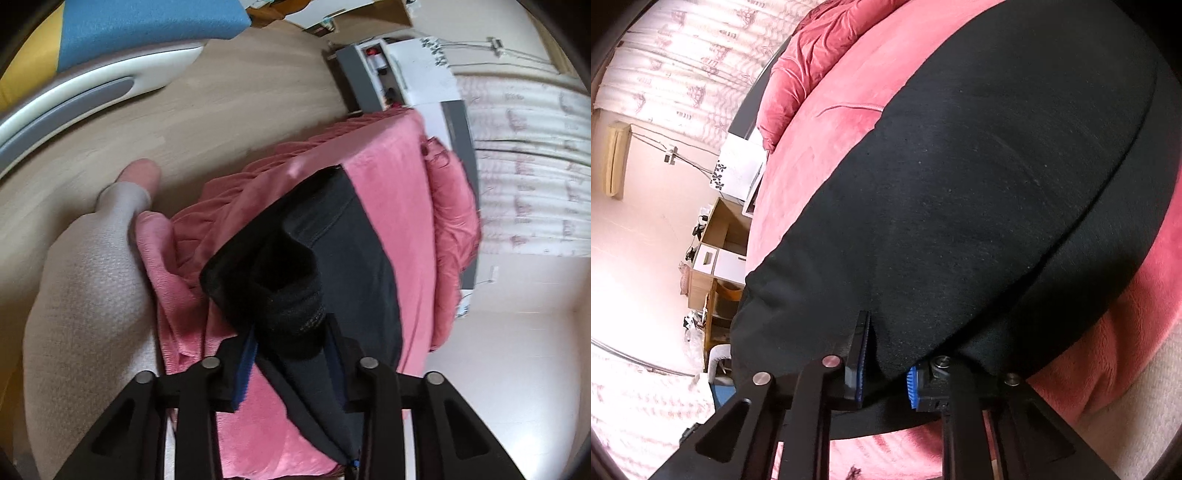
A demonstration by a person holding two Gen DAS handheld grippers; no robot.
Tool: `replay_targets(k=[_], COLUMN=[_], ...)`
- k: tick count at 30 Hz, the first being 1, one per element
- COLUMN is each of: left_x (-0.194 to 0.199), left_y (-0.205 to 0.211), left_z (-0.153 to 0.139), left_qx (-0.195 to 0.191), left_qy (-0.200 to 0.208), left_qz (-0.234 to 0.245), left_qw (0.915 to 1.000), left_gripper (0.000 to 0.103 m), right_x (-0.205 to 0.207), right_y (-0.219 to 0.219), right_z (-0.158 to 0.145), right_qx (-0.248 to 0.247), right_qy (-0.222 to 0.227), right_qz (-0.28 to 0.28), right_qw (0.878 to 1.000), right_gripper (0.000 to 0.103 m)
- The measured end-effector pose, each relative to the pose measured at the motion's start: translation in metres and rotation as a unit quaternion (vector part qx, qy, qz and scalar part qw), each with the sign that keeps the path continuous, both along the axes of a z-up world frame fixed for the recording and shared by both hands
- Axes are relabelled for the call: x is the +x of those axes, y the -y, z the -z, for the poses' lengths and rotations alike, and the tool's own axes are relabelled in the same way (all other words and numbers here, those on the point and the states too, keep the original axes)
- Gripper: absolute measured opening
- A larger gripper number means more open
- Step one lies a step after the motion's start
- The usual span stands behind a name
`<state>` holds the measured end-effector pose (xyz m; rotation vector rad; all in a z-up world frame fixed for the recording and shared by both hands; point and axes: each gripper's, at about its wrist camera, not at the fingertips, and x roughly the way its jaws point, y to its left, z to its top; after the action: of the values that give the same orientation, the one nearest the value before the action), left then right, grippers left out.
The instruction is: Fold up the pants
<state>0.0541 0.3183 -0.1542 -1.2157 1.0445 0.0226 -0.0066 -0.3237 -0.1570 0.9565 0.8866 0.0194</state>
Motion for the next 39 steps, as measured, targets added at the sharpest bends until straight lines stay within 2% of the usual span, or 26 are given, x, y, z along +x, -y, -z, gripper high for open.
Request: replay_targets(k=[3,5,7,9,14,17,22,24,25,27,28,35,37,39], left_x=[-0.006,-0.015,-0.020,-0.016,-0.002,0.001,-0.003,0.001,0.003,0.009,0.010,0.014,0.008,0.002], left_y=[-0.002,-0.004,-0.005,-0.005,-0.002,0.004,-0.002,-0.004,-0.003,0.002,0.004,-0.014,-0.022,-0.023], left_z=[-0.008,-0.019,-0.032,-0.035,-0.021,-0.017,-0.014,-0.013,-0.015,-0.021,-0.025,-0.052,-0.048,-0.034], left_qx=[0.021,0.038,0.042,0.041,0.037,0.062,0.038,0.027,0.032,0.047,0.053,0.046,0.052,0.059], left_qy=[-0.011,0.002,0.034,0.039,-0.002,-0.031,-0.034,-0.027,-0.024,-0.014,-0.009,0.048,0.048,0.034], left_qz=[0.007,0.005,0.003,0.012,0.022,0.037,0.021,0.015,0.017,0.030,0.035,0.025,0.021,0.024], left_qw=[0.9997,0.9993,0.9986,0.9983,0.9991,0.9969,0.9985,0.9992,0.9991,0.9983,0.9980,0.9975,0.9973,0.9973], left_gripper=[0.032,0.033,0.035,0.035,0.036,0.037,0.039,0.036,0.027,0.013,0.011,0.008,0.008,0.008], right_x=[-0.003,-0.007,-0.010,-0.011,-0.015,-0.015,-0.011,-0.008,-0.006,0.001,0.003,-0.005,-0.012,-0.016], right_y=[0.007,0.011,0.012,0.012,0.009,0.011,0.011,0.008,0.006,0.002,0.000,-0.003,-0.006,-0.010], right_z=[0.002,0.006,0.011,0.013,0.011,0.014,0.014,0.012,0.009,0.001,-0.004,-0.060,-0.063,-0.054], right_qx=[0.037,0.054,0.064,0.065,0.059,0.070,0.062,0.049,0.037,0.007,0.000,0.004,0.008,-0.012], right_qy=[-0.004,-0.002,-0.004,-0.001,0.003,0.003,0.001,-0.001,-0.005,-0.012,-0.011,0.059,0.060,0.040], right_qz=[0.013,0.022,0.026,0.028,0.023,0.026,0.022,0.018,0.012,-0.004,-0.009,-0.016,-0.026,-0.037], right_qw=[0.999,0.998,0.998,0.997,0.998,0.997,0.998,0.999,0.999,1.000,1.000,0.998,0.998,0.998], right_gripper=[0.020,0.021,0.021,0.021,0.021,0.021,0.022,0.021,0.020,0.011,0.009,0.008,0.008,0.008])
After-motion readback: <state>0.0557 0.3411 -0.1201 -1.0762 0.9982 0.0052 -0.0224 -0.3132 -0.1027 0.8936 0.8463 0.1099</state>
